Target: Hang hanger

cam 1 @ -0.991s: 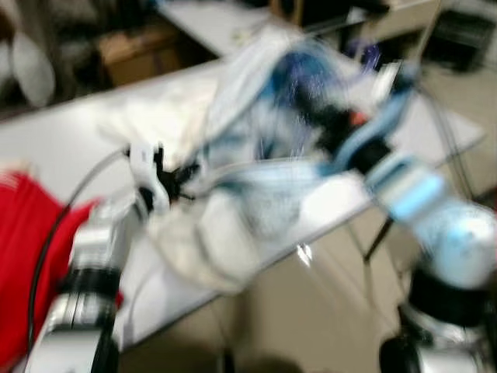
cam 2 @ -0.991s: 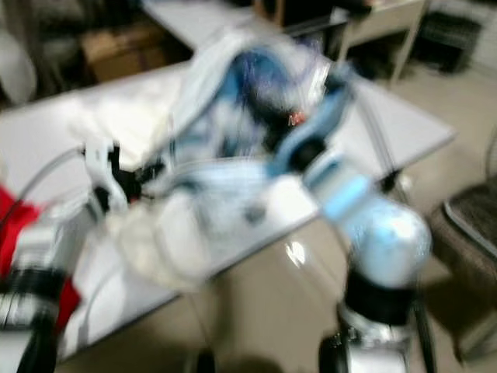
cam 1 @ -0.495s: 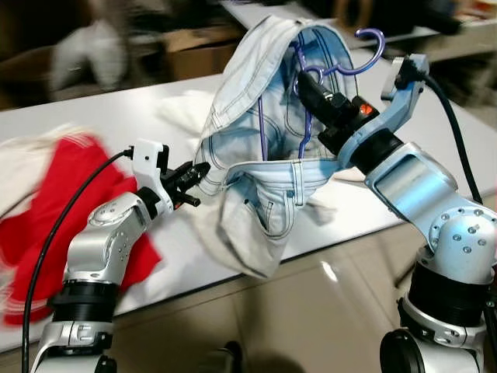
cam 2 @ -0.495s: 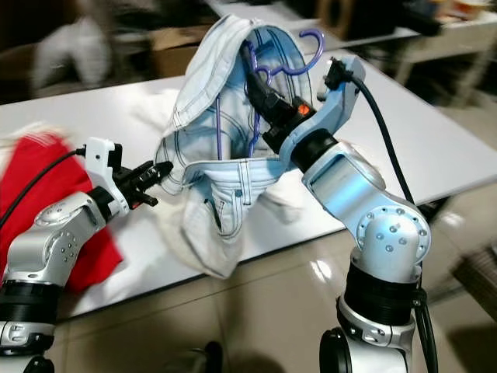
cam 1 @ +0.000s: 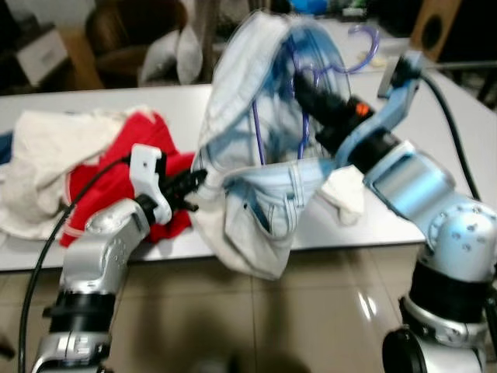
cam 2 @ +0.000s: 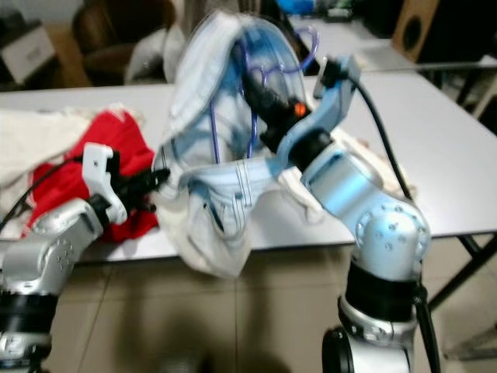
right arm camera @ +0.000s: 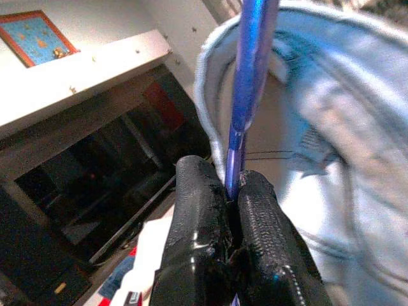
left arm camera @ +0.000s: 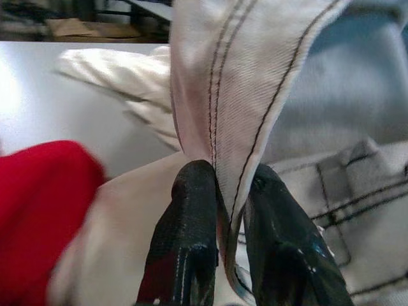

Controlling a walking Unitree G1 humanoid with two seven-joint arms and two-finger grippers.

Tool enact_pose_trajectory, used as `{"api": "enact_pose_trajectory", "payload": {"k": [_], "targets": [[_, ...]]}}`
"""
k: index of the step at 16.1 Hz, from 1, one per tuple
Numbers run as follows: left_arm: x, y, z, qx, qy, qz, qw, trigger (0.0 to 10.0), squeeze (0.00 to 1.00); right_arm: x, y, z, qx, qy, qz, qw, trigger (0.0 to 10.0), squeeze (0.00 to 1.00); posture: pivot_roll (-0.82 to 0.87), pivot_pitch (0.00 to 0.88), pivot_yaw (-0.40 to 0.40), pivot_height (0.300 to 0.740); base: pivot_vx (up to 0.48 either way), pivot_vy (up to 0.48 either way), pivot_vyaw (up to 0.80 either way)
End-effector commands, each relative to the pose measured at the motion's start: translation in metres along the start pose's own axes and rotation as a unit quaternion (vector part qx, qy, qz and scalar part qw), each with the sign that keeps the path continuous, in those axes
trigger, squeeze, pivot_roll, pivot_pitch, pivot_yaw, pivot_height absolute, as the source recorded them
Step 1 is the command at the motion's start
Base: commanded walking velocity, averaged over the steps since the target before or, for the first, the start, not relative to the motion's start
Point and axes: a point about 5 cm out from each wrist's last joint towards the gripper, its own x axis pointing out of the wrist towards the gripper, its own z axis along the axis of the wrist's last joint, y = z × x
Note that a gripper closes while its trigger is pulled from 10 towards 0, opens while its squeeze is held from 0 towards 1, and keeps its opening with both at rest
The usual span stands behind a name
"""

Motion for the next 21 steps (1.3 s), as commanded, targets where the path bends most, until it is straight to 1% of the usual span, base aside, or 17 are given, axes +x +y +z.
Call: {"api": "enact_pose_trajectory", "payload": {"k": [1, 9, 10, 11, 12, 13, 14, 16, 17, 18, 19, 20, 21], "targets": [[0.0, -0.001, -0.001, -0.003, 0.006, -0.002, 1.0, 10.0, 0.0, 0.001, 0.007, 0.005, 0.002, -0.01, 0.021, 1.0, 10.0, 0.0, 0.0, 0.016, 0.071, 0.74, 0.0, -0.375, 0.8], [-0.003, -0.004, -0.001, -0.004, 0.008, -0.005, 1.0, 10.0, 0.0, 0.001, 0.009, 0.004, 0.0, -0.012, 0.026, 1.0, 10.0, 0.0, 0.0, 0.0, 0.078, 0.74, 0.0, -0.367, 0.8], [-0.005, -0.005, -0.001, -0.016, 0.008, -0.006, 1.0, 10.0, 0.0, 0.001, 0.01, 0.003, 0.0, -0.009, 0.029, 1.0, 10.0, 0.0, 0.0, 0.0, 0.077, 0.74, 0.0, 0.0, 0.8], [-0.013, -0.008, 0.001, -0.023, 0.002, -0.023, 0.999, 10.0, 0.0, -0.001, 0.013, 0.002, -0.003, 0.003, 0.037, 0.999, 10.0, 0.0, 0.0, 0.0, 0.075, 0.74, 0.0, 0.0, 0.8], [-0.017, -0.009, 0.002, -0.024, 0.002, -0.028, 0.999, 10.0, 0.0, -0.002, 0.014, 0.001, -0.004, 0.011, 0.042, 0.999, 10.0, 0.0, 0.0, 0.002, 0.07, 0.74, 0.0, 0.0, 0.8], [-0.024, -0.011, 0.002, -0.025, 0.006, -0.038, 0.999, 10.0, 0.0, -0.004, 0.016, -0.002, -0.009, 0.027, 0.049, 0.998, 10.0, 0.0, -0.01, 0.006, 0.069, 0.74, 0.0, 0.0, 0.8], [-0.034, -0.016, 0.0, -0.025, 0.016, -0.054, 0.998, 10.0, 0.0, -0.008, 0.018, -0.005, -0.013, 0.044, 0.058, 0.997, 10.0, 0.0, -0.01, 0.006, 0.069, 0.74, 0.0, 0.0, 0.8], [-0.051, -0.023, -0.004, -0.034, 0.029, -0.07, 0.997, 10.0, 0.0, -0.017, 0.021, -0.009, -0.016, 0.079, 0.078, 0.994, 10.0, 0.0, 0.0, 0.023, 0.051, 0.74, 0.0, 0.0, 0.8], [-0.065, -0.025, -0.005, -0.044, 0.035, -0.073, 0.996, 10.0, 0.0, -0.026, 0.021, -0.014, -0.029, 0.113, 0.087, 0.989, 10.0, 0.0, 0.0, 0.033, 0.041, 0.74, 0.0, 0.0, 0.8], [-0.07, -0.026, -0.006, -0.046, 0.038, -0.076, 0.995, 10.0, 0.0, -0.029, 0.02, -0.017, -0.035, 0.128, 0.089, 0.987, 10.0, 0.0, 0.0, 0.034, 0.039, 0.74, 0.0, 0.0, 0.8], [-0.084, -0.027, -0.009, -0.05, 0.051, -0.08, 0.994, 10.0, 0.0, -0.035, 0.019, -0.025, -0.038, 0.155, 0.095, 0.983, 10.0, 0.0, 0.01, 0.042, 0.031, 0.74, 0.0, 0.0, 0.8], [-0.088, -0.027, -0.01, -0.052, 0.054, -0.08, 0.994, 10.0, 0.0, -0.035, 0.019, -0.027, -0.037, 0.161, 0.097, 0.981, 10.0, 0.0, 0.01, 0.045, 0.029, 0.74, 0.0, 0.0, 0.8], [-0.097, -0.027, -0.011, -0.058, 0.059, -0.072, 0.994, 10.0, 0.0, -0.036, 0.018, -0.032, -0.035, 0.174, 0.096, 0.979, 10.0, 0.0, 0.02, 0.052, 0.021, 0.74, 0.0, 0.0, 0.8]]}}
